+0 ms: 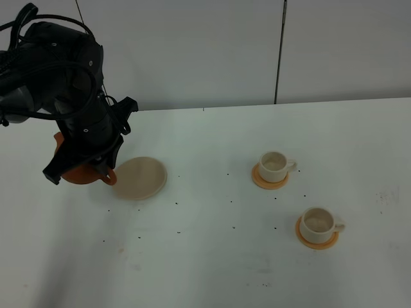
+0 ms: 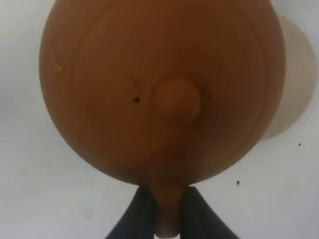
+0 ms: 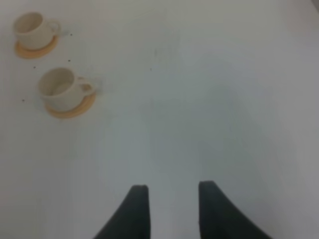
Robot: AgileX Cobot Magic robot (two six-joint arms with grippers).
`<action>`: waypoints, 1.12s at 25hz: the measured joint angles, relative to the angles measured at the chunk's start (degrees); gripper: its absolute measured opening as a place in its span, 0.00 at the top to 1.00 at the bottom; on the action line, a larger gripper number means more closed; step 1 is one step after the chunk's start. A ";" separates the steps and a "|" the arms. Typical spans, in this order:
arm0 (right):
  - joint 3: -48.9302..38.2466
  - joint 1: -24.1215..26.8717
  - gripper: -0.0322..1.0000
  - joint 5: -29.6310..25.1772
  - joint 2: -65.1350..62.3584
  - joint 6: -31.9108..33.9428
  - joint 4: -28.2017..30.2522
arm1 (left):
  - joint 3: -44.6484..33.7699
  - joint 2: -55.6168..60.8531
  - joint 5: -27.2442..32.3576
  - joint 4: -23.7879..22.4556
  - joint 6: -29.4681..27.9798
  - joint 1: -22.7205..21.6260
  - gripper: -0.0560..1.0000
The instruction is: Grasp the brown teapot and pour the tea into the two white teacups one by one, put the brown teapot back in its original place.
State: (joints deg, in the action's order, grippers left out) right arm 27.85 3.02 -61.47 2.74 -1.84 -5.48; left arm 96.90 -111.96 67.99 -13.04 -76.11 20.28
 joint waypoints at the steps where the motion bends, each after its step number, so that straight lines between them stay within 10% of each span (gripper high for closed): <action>1: 0.00 0.00 0.74 0.00 0.00 0.00 0.00 | 0.00 0.00 0.00 -0.21 0.76 0.00 0.78; 28: 0.00 0.00 0.74 0.00 0.00 0.00 0.00 | 0.00 0.00 0.00 -4.78 6.97 0.00 0.78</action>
State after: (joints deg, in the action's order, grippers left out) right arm 27.85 3.02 -61.47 2.74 -1.84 -5.48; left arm 96.90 -111.96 67.99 -17.81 -69.14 20.28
